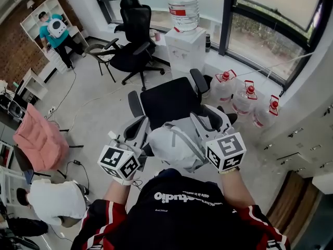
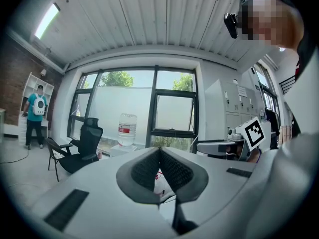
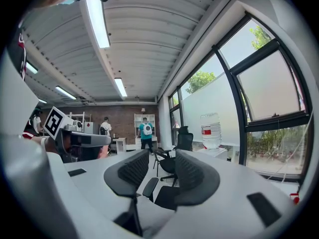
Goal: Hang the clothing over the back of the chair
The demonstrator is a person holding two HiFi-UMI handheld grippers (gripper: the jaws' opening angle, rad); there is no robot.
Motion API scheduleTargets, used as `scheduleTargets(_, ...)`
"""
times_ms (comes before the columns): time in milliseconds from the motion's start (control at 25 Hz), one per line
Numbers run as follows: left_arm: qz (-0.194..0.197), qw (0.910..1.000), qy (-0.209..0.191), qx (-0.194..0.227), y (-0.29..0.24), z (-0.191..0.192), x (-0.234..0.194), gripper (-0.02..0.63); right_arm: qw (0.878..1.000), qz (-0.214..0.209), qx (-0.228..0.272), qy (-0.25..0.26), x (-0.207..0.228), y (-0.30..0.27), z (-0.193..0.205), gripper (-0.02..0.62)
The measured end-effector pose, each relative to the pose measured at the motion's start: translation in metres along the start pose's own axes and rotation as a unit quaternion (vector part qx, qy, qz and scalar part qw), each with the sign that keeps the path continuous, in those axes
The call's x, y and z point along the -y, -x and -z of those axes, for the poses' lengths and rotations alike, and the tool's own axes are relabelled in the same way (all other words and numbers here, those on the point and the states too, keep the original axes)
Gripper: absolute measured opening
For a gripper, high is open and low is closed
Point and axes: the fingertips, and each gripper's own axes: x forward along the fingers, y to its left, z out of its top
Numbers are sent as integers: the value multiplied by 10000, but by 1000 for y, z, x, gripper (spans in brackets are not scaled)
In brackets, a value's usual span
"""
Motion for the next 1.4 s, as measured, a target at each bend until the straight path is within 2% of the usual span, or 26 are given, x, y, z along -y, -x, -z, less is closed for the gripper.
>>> scheduleTargets(440,-175,9998,-42,58,6,-1,-3,23,10000,-40,-9,19,-5,1,2,140)
scheduleTargets(1120,-193,9998,-58,75,11,-2,-7,23,9999,-8,95,44,-12,-4,-4,140)
scheduleTargets(1280,-181,9998,-54,67,11,0,-7,23,9998,80,134,88,-12,-4,-4,91)
scheduleTargets(1360,-173,9998,-54,61,9,0,-8,23,9996,179,192,128,-10,-4,-6,22)
scheduleTargets(1400,-169,9998,-55,59,8,0,-8,23,9994,231,221,153,-8,-4,-7,15)
